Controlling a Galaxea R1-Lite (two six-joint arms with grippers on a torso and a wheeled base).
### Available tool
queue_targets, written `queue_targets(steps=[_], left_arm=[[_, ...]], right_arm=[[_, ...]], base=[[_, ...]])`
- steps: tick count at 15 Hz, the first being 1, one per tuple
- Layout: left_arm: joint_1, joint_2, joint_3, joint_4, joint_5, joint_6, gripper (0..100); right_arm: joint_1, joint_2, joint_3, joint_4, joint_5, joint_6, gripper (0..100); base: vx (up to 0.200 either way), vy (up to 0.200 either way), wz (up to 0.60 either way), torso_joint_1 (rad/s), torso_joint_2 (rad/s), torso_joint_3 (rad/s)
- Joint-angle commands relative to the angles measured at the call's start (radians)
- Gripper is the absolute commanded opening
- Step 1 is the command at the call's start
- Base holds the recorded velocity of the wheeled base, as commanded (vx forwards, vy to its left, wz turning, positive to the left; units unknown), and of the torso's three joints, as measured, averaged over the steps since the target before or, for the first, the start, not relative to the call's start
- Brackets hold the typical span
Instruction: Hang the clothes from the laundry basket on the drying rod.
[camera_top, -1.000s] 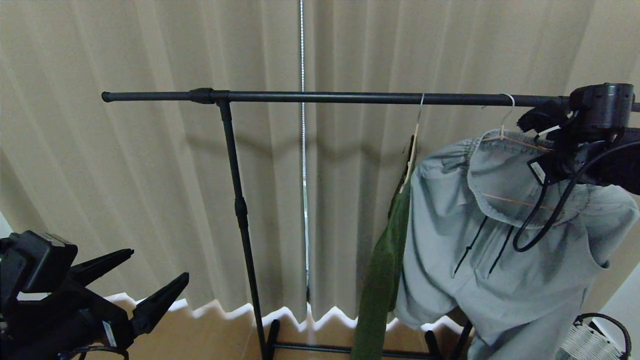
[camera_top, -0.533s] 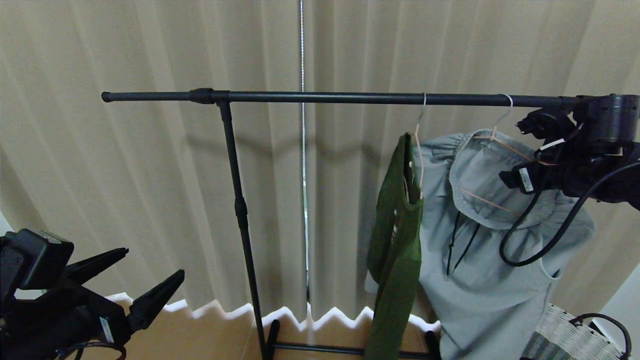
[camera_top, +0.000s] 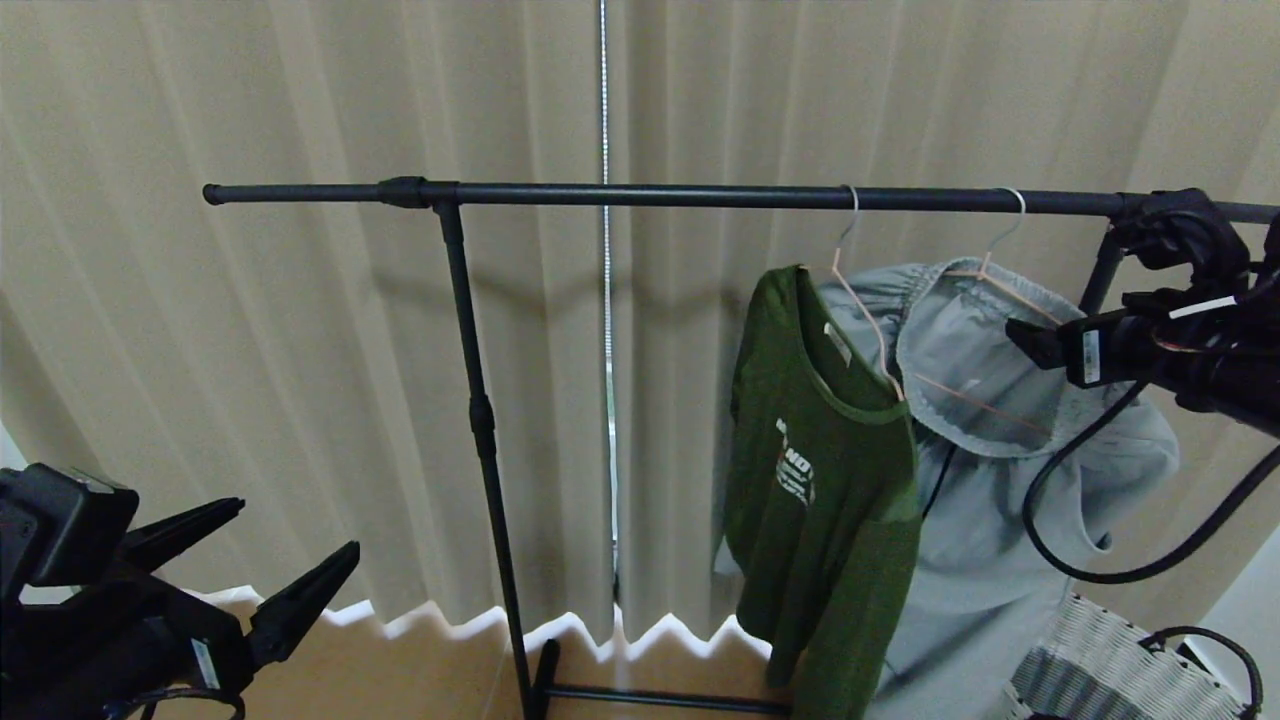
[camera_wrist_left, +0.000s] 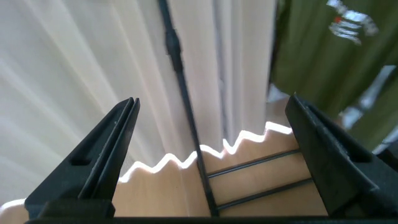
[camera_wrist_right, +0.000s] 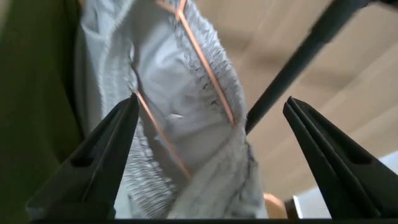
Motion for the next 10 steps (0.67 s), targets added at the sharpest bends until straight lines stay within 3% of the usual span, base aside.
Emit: queue_targets(steps=[1,5,6,8,10], left_arm=[[0.037,-0.104,0.06,0.003,0.007,-0.002,100],[0.116,-0.165,0.09,0.008,0.014,-0.003,100],[0.168,-0.167,0.09,0.008,0.062,-0.003,100],[0.21,-0.167,0.09,0.008,0.106,-0.014,100],[0.256,-0.221,0.09,0.071,0.198,-0.035,100]], right_arm=[[0.002,-0.157,0.127,-0.046,0.058,0.006,100],[0.045,-0.33,0.337,-0.138,0.098,0.064,100],[0.073,-0.412,0.434,-0.161,0.098,0.091,100],[0.076,-0.516,0.528,-0.152,0.098,0.096,100],[0.076,-0.657,0.643,-0.132,0.095,0.09,100]], base=[[0.0,0.0,0.0,0.0,0.0,0.0],[0.0,0.0,0.0,0.0,0.0,0.0],[0.0,0.0,0.0,0.0,0.0,0.0],[0.0,0.0,0.0,0.0,0.0,0.0],[0.0,0.0,0.0,0.0,0.0,0.0]])
